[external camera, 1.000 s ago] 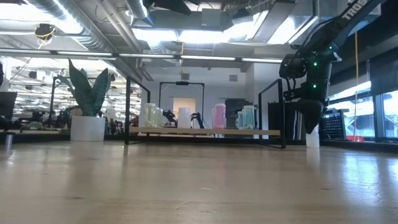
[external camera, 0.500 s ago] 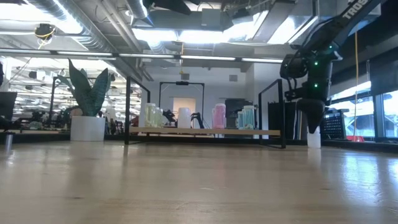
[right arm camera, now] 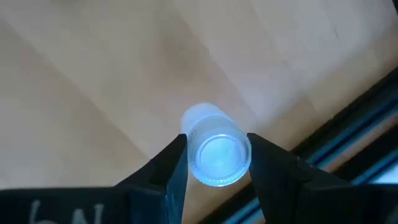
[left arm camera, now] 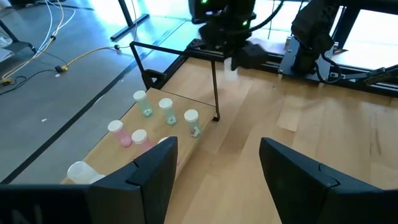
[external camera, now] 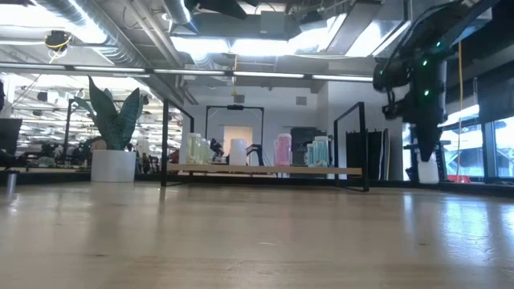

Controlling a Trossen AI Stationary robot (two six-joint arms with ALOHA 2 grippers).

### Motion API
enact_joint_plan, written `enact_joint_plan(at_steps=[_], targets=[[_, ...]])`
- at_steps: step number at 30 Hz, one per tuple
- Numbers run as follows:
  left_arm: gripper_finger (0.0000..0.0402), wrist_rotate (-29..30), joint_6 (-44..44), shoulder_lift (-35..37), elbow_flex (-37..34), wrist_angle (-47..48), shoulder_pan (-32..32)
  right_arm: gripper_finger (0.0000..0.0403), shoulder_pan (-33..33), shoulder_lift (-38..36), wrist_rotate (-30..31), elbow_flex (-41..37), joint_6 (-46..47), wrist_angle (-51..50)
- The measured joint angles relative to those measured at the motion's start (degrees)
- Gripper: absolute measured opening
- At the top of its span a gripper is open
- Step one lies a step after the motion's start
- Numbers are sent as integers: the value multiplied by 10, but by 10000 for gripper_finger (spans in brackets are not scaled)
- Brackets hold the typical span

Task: Pick and place medicine bottles onto shelf by color
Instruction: Put the white bottle on the shelf aligned with other white pill bottles

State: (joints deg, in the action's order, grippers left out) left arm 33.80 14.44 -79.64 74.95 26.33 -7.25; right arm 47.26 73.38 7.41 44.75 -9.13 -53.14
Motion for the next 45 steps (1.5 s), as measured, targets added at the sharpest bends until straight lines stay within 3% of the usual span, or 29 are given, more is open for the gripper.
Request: enact_joint_plan(at_steps=[12, 22, 33, 38, 45], targets=[[221, 0, 0, 0, 0, 0, 0, 151, -146, -149, 4, 5, 82, -79], [221, 0, 0, 0, 0, 0, 1, 151, -302, -154, 5, 70, 212, -125], [221, -12, 3, 0, 0, 0, 0, 151, -447, -46, 5, 172, 249, -104], [221, -37, 4, 0, 0, 12, 0, 151, -475, 42, 5, 221, 196, -85], [221, -50, 5, 0, 0, 107, -12, 151, -487, 142, -5, 270, 107, -17]])
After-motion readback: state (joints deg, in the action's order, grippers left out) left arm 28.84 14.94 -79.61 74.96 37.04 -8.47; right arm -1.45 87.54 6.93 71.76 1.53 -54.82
